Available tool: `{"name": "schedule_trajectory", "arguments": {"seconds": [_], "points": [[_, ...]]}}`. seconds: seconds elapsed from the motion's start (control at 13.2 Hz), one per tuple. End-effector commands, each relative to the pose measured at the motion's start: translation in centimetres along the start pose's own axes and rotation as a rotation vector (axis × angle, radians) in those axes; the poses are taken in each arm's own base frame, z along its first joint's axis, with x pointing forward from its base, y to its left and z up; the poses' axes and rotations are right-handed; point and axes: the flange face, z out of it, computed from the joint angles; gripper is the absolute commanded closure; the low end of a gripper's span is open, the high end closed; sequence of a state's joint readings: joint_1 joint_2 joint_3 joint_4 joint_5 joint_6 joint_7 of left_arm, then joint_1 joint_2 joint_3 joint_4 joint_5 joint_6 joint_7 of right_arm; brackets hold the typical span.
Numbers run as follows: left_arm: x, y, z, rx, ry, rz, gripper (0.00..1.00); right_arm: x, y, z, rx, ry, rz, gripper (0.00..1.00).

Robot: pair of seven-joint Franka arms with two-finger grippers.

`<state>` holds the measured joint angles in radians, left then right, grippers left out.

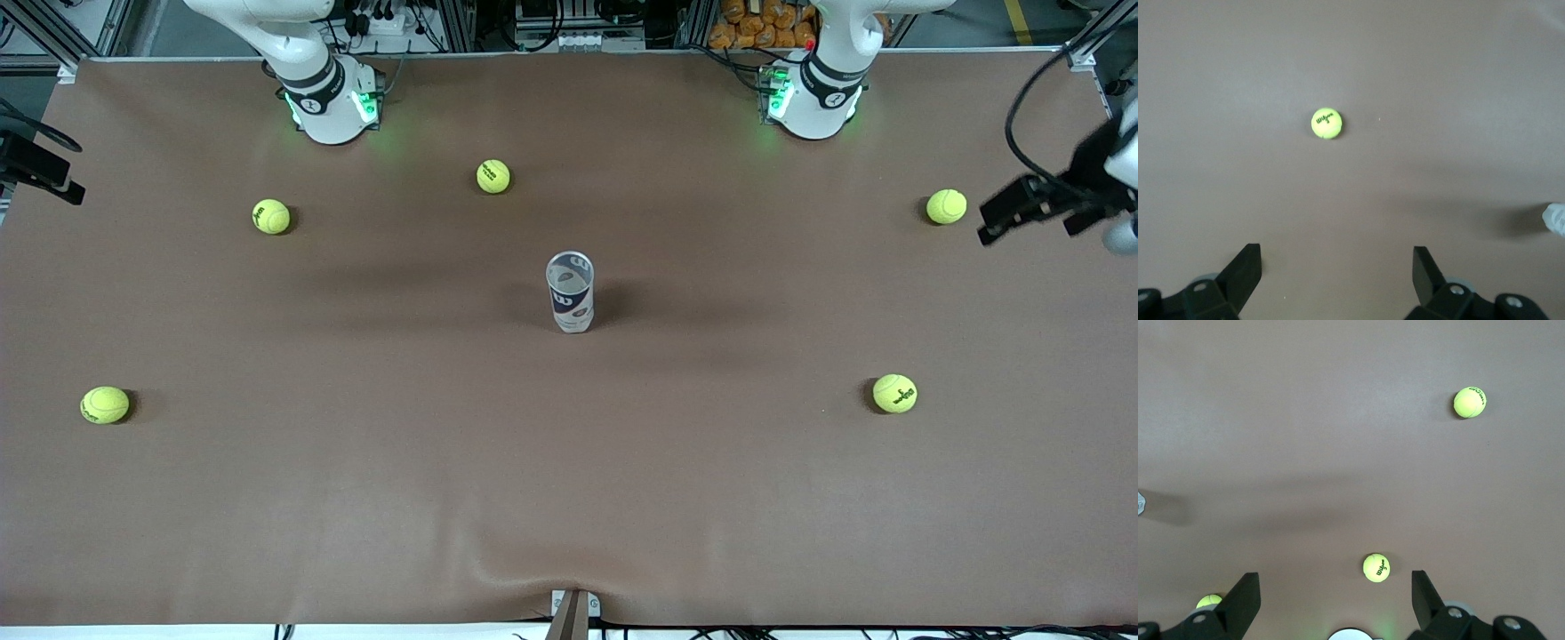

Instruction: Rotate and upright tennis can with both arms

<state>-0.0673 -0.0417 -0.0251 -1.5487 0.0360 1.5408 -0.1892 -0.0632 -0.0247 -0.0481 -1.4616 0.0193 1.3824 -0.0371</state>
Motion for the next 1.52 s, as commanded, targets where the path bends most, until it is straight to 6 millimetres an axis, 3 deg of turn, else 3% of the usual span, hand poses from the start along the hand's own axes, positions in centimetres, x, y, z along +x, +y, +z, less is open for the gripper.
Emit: {"name": "schedule_trajectory", "arguments": {"seconds": [0.0,0.15,0.3,0.46,0.68,0.91,1.44], "points": [[-1.9,-1.5,0.6,-0.018,0.014,0.035,0.00,-0.6,0.3,-0.4,-0.007,0.010,0.002,0.00],[-0.9,-1.9,-0.9,-0.015,0.049,0.042,0.00,-0.6,0.3,-0.4,-0.007,0.010,0.002,0.00],[0.3,-4.3,-2.6,-0.014,0.085,0.005,0.00,-0.6,0.3,-0.4,-0.007,0.010,0.002,0.00],[0.5,-4.8,-2.4,-0.014,0.083,0.029,0.00,-0.5,0.3,-0.5,-0.007,0.011,0.002,0.00],[2.6,-5.0,-2.0,-0.013,0.079,0.040,0.00,-0.5,0.3,-0.4,-0.007,0.010,0.002,0.00],[2.5,-6.5,-2.1,-0.012,0.072,0.051,0.00,-0.5,0.2,-0.4,-0.007,0.010,0.001,0.00],[1.7,-5.8,-0.3,-0.021,-0.001,0.094,0.00,-0.5,0.3,-0.4,-0.007,0.010,0.002,0.00]]}}
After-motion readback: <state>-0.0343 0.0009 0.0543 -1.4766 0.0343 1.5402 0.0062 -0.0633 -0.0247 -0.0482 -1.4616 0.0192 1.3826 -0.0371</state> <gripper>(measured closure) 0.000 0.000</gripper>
